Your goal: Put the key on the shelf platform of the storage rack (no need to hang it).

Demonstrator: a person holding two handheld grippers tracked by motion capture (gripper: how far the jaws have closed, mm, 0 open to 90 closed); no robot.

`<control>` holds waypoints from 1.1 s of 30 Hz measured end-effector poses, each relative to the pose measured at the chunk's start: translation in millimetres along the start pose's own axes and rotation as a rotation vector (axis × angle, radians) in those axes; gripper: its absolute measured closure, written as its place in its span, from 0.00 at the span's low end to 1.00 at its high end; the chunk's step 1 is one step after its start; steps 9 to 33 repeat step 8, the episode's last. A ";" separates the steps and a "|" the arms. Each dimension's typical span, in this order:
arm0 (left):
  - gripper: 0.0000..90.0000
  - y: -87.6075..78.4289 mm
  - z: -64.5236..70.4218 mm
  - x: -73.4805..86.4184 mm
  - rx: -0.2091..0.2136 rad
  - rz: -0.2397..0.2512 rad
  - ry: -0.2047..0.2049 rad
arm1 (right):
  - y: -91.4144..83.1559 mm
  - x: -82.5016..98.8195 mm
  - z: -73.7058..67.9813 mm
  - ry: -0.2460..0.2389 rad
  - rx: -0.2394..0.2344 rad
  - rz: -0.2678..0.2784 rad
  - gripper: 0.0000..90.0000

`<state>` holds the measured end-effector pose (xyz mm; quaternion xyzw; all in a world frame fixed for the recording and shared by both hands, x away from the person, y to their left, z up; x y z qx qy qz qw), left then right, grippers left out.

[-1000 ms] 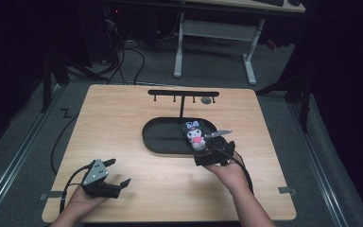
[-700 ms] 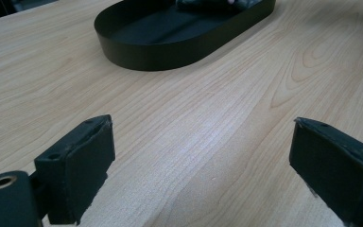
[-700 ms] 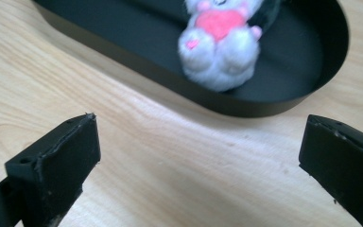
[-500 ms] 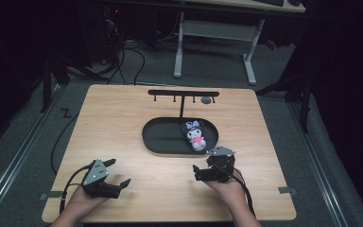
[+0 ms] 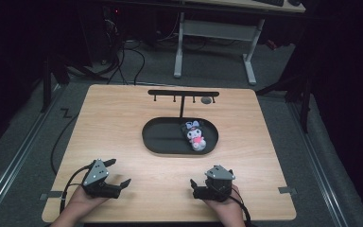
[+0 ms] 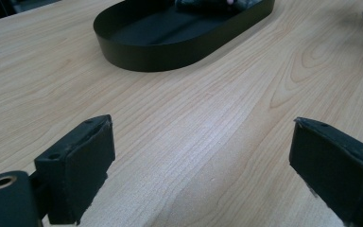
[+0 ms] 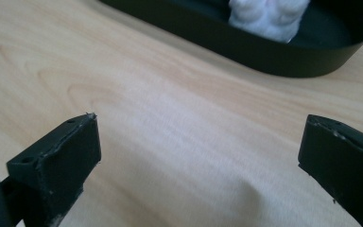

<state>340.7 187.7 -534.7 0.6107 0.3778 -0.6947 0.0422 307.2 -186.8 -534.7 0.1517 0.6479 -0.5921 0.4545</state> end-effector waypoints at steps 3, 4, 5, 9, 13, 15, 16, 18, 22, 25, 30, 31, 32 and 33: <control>0.09 0.5 0.4 -0.3 -0.001 -0.003 0.002 | -2.4 4.1 1.4 0.035 -0.009 0.012 0.00; 0.09 0.5 0.4 -0.3 -0.001 -0.003 0.002 | -2.0 4.1 2.0 0.038 -0.007 0.010 0.00; 0.09 0.5 0.7 -0.3 -0.001 -0.005 0.006 | -1.7 4.1 2.8 0.037 -0.004 0.010 0.00; 0.09 0.4 0.9 -0.4 0.001 -0.005 0.009 | -1.9 4.1 4.0 0.042 -0.004 0.010 0.00; 0.09 0.4 0.9 -0.4 0.001 -0.005 0.009 | -1.9 4.1 4.0 0.042 -0.004 0.010 0.00; 0.09 0.4 0.9 -0.4 0.001 -0.005 0.009 | -1.9 4.1 4.0 0.042 -0.004 0.010 0.00; 0.09 0.4 0.9 -0.4 0.001 -0.005 0.009 | -1.9 4.1 4.0 0.042 -0.004 0.010 0.00; 0.09 0.4 0.9 -0.4 0.001 -0.005 0.009 | -1.9 4.1 4.0 0.042 -0.004 0.010 0.00; 0.09 0.4 0.9 -0.4 0.001 -0.005 0.009 | -1.9 4.1 4.0 0.042 -0.004 0.010 0.00; 0.09 0.4 0.9 -0.4 0.001 -0.005 0.009 | -1.9 4.1 4.0 0.042 -0.004 0.010 0.00; 0.09 0.4 0.9 -0.4 0.001 -0.005 0.009 | -1.9 4.1 4.0 0.042 -0.004 0.010 0.00; 0.09 0.4 0.9 -0.4 0.001 -0.005 0.009 | -1.9 4.1 4.0 0.042 -0.004 0.010 0.00; 0.09 0.4 0.9 -0.4 0.001 -0.005 0.009 | -1.9 4.1 4.0 0.042 -0.004 0.010 0.00; 0.09 0.4 0.9 -0.4 0.001 -0.005 0.009 | -1.9 4.1 4.0 0.042 -0.004 0.010 0.00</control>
Point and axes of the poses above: each handheld gripper's, and its own axes: y roughly forward along the jaws, x roughly out of its underside, z roughly to its right, the point moved 2 cm from there along y, roughly forward along the jaws, and after that the axes turned 3 degrees about x, right-handed, at the moved point
